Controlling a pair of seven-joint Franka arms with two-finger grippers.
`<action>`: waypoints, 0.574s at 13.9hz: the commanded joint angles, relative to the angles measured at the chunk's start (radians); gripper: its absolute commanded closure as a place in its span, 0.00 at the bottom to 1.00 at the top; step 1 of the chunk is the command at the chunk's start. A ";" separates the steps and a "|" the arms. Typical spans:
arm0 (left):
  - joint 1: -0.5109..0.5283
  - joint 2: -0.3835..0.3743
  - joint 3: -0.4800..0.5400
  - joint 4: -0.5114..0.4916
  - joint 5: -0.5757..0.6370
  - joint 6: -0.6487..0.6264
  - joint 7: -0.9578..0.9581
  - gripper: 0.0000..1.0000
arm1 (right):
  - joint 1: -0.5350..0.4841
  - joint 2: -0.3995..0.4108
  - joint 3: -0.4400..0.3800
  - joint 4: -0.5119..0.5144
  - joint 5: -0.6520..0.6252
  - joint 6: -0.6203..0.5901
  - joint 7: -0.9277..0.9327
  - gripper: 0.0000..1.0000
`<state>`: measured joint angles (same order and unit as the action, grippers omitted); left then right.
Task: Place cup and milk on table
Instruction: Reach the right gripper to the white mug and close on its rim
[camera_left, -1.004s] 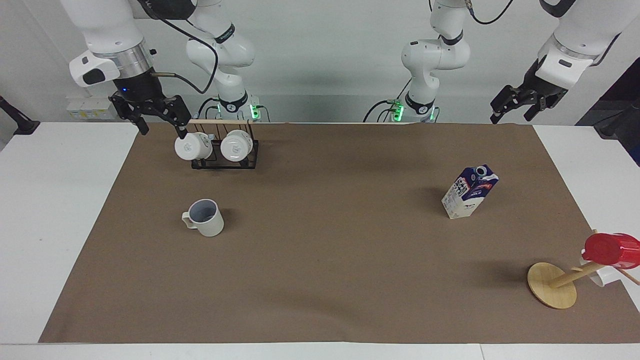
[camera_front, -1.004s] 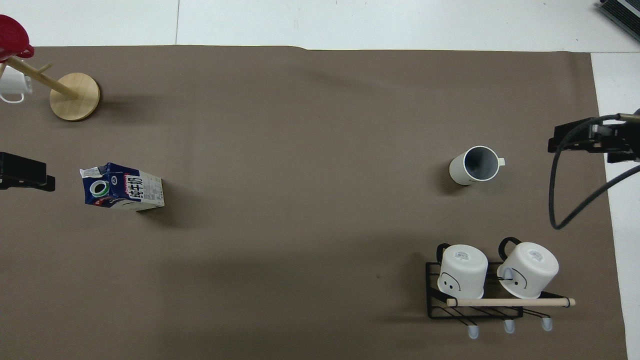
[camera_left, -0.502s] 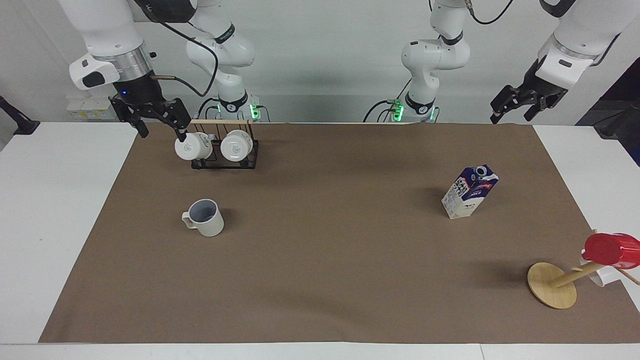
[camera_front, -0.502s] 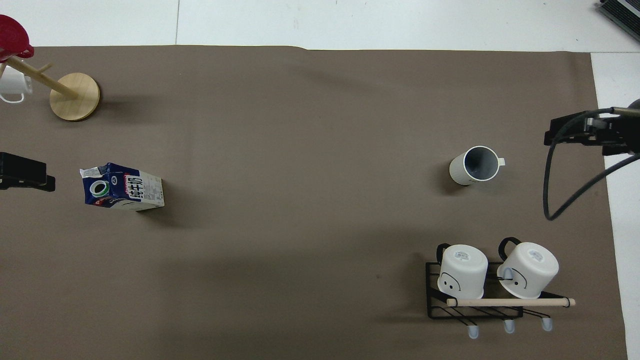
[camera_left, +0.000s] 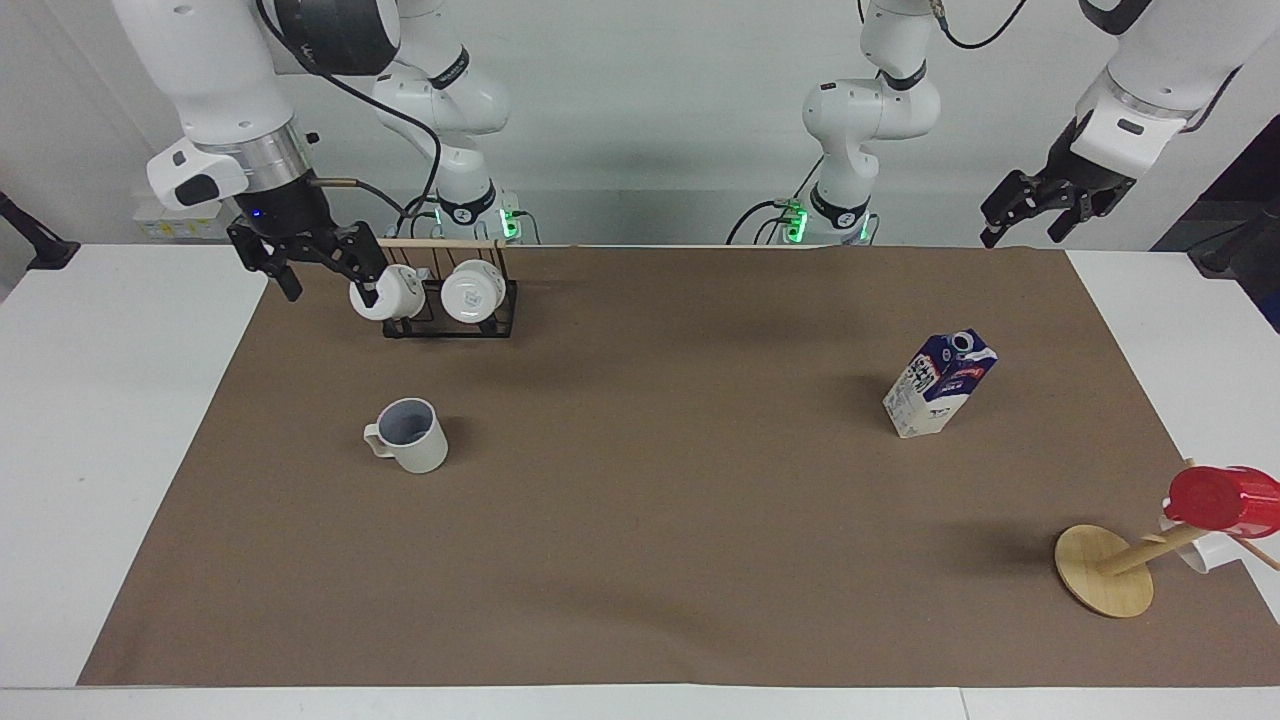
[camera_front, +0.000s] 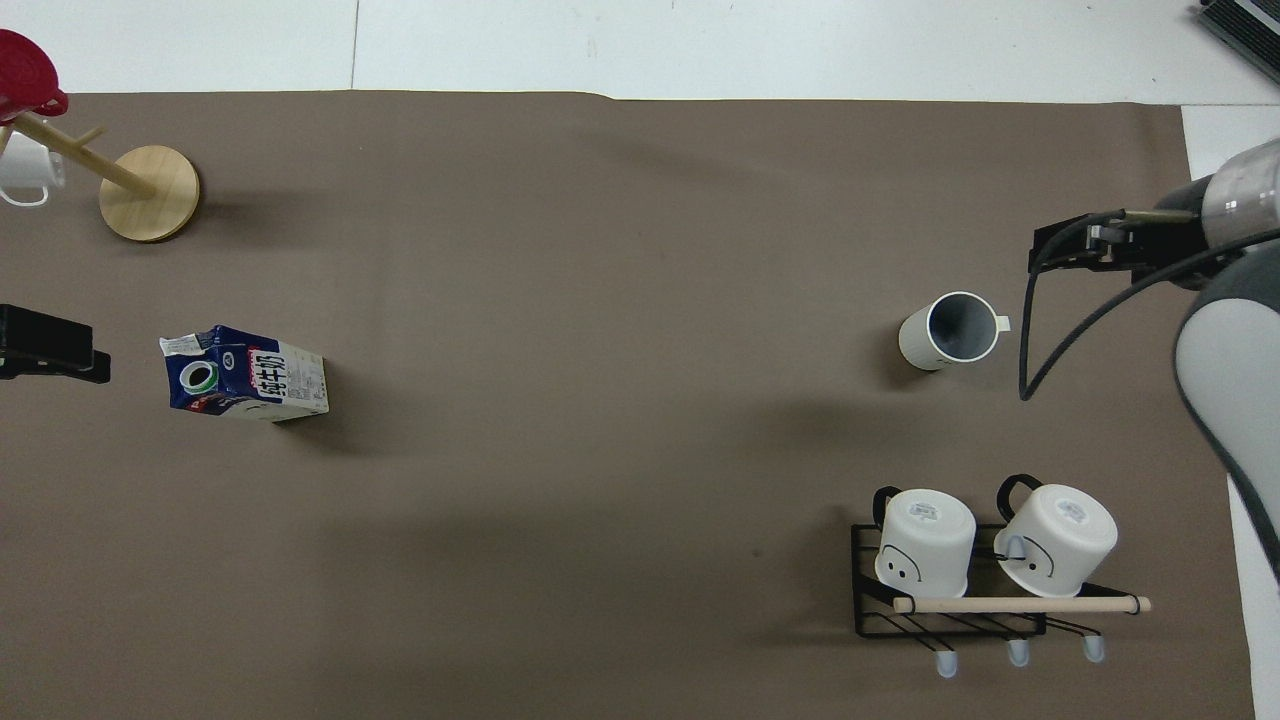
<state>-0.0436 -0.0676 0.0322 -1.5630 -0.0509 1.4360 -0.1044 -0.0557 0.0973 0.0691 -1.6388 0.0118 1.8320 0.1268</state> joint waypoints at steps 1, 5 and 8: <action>0.007 -0.003 -0.006 0.012 0.013 -0.023 -0.008 0.00 | -0.012 -0.012 0.000 -0.119 0.010 0.102 -0.016 0.00; 0.007 -0.003 -0.006 0.012 0.013 -0.023 -0.008 0.00 | -0.016 0.004 0.000 -0.243 0.011 0.266 -0.015 0.00; 0.007 -0.003 -0.006 0.012 0.013 -0.022 -0.008 0.00 | -0.018 0.033 0.000 -0.268 0.011 0.311 -0.009 0.00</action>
<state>-0.0436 -0.0676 0.0322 -1.5630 -0.0510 1.4358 -0.1044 -0.0598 0.1283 0.0639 -1.8805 0.0118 2.1128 0.1268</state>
